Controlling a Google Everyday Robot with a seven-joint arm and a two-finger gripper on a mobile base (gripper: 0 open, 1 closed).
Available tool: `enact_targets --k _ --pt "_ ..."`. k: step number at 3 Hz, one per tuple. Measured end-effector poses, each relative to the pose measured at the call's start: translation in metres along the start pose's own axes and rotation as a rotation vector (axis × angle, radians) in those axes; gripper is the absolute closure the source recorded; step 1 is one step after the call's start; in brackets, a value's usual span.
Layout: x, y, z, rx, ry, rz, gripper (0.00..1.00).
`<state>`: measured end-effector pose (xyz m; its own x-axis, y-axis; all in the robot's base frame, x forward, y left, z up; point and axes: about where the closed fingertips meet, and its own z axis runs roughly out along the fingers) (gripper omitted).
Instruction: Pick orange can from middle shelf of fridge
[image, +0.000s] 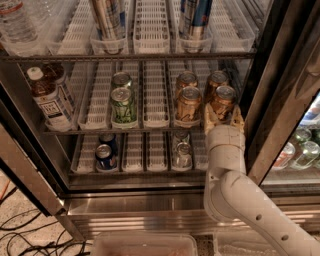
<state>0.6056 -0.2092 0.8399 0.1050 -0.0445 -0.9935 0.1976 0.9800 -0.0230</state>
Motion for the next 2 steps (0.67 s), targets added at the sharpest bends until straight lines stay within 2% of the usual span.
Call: enact_targets --k 2 --pt "0.0093 -0.0019 0.0159 0.004 0.013 -0.02 0.35"
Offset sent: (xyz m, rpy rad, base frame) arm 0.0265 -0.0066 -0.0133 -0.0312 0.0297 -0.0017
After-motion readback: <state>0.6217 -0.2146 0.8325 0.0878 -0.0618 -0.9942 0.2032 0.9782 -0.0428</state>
